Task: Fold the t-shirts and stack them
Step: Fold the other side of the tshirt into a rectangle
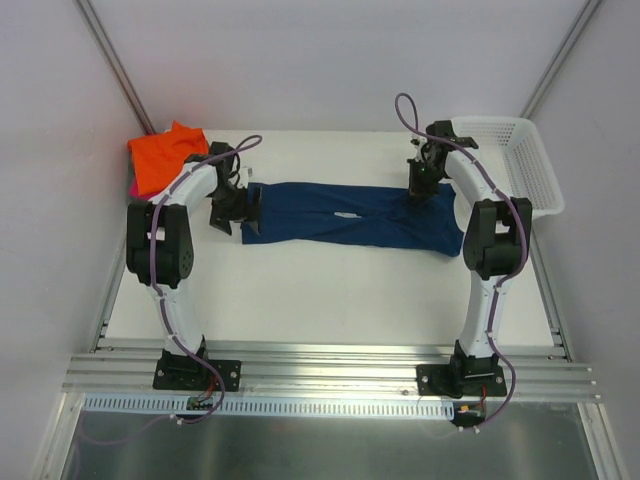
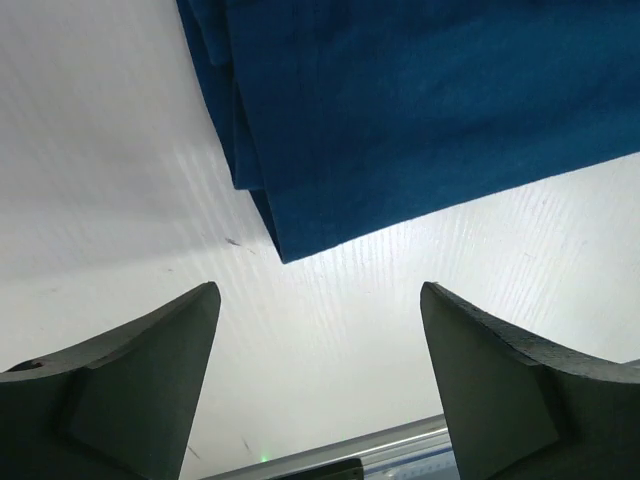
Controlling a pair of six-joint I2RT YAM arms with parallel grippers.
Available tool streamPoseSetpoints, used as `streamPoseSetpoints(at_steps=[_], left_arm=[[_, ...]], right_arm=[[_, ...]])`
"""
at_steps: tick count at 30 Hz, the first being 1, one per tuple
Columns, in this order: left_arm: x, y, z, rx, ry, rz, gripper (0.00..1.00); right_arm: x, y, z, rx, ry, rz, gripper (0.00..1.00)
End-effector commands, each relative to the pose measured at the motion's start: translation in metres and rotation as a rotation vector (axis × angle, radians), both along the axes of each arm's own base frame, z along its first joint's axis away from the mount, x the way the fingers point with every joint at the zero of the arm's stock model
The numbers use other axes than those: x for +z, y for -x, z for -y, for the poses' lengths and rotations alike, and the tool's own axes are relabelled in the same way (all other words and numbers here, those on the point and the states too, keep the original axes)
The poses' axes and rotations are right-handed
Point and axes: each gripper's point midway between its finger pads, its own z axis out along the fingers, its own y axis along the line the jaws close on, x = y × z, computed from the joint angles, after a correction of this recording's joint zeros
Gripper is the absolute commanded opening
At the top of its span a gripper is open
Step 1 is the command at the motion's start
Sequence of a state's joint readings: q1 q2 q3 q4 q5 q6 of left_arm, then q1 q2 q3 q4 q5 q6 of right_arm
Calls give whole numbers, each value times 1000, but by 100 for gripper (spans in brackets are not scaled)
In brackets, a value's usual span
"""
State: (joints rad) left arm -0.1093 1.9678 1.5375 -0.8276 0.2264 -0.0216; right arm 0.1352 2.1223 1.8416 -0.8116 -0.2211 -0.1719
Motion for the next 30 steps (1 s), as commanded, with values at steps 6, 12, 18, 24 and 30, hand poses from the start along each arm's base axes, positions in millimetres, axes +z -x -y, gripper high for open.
streamPoseSetpoints(at_steps=[6,12,18,24,30], left_arm=[[0,14,11,25,76,-51,82],[-14,-3,14,18,85,-69,77],[-27,-17,21,10,111,-85,70],[-25,-15,20,5,112,-85,7],[9,-9,17,0,122,-24,0]], right_arm=[[15,-5,2,-3,-2,45,0],[15,-1,8,-14,3,41,0],[15,5,14,-24,10,35,0],[14,5,19,-34,15,34,0],[19,0,22,-41,12,52,0]])
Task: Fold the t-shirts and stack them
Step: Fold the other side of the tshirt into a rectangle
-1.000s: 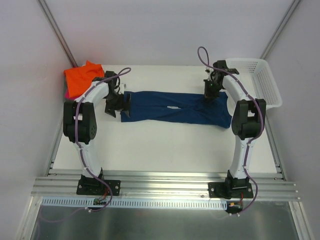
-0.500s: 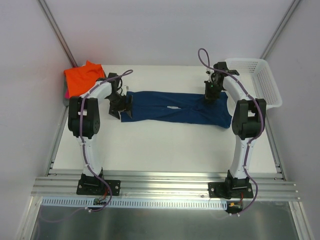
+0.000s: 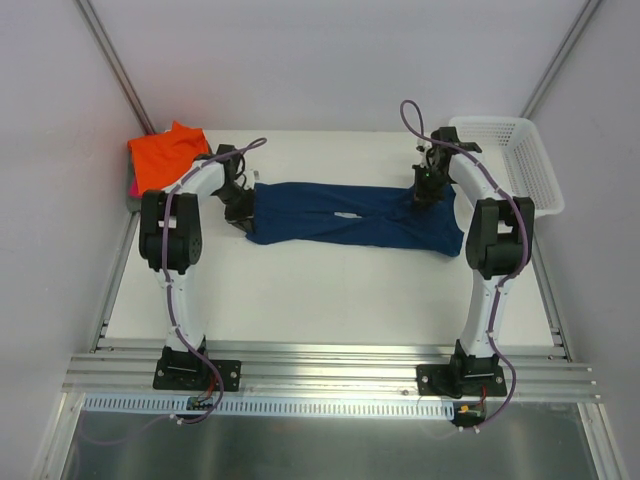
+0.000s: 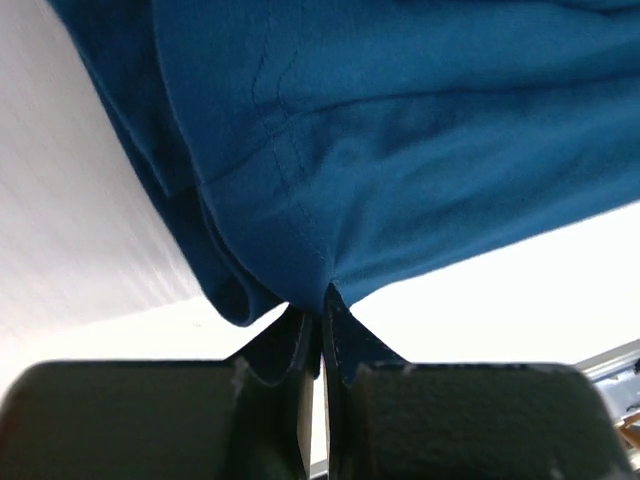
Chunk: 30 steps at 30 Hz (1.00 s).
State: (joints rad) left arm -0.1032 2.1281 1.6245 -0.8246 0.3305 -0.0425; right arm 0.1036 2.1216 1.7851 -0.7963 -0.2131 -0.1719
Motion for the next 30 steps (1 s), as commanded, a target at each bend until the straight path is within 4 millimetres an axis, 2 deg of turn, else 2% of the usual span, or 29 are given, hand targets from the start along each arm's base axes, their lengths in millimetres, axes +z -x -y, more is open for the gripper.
streamPoseSetpoints(at_steps=[1,6,9,10,12,13,15,17,18,20,21,22,25,27,29,30], left_arm=[[52,5,-4,-8,28,82,0],[75,10,-8,-7,38,123,0],[86,26,-6,-32,62,135,0],[81,38,-5,-35,68,110,0],[87,48,-6,-35,67,117,0],[83,57,-8,-37,61,101,0],[86,67,-7,-42,69,100,0],[86,71,-8,-42,67,100,8],[86,73,-9,-42,65,99,8],[85,73,-10,-42,58,94,11],[85,72,-9,-48,61,99,12],[86,71,-9,-48,59,99,16],[85,71,-10,-40,53,97,46],[81,76,-12,-38,44,82,59],[78,81,-11,-39,49,66,58],[73,95,-9,-36,68,34,57]], right_arm=[[35,-8,6,-9,2,93,0],[45,-10,9,-21,-2,116,0],[52,-6,10,-27,-12,126,0],[52,-3,9,-30,-19,120,0],[63,3,9,-35,-37,128,0],[61,10,9,-37,-43,113,0],[77,18,6,-45,-67,129,0],[81,29,5,-62,-83,115,0],[91,34,4,-63,-92,134,0],[96,43,3,-71,-103,130,0],[107,47,2,-75,-112,151,0],[110,49,2,-80,-116,155,0],[121,60,1,-84,-130,172,0],[120,66,1,-90,-135,167,0],[125,69,3,-98,-138,179,0],[126,76,3,-103,-144,177,0]])
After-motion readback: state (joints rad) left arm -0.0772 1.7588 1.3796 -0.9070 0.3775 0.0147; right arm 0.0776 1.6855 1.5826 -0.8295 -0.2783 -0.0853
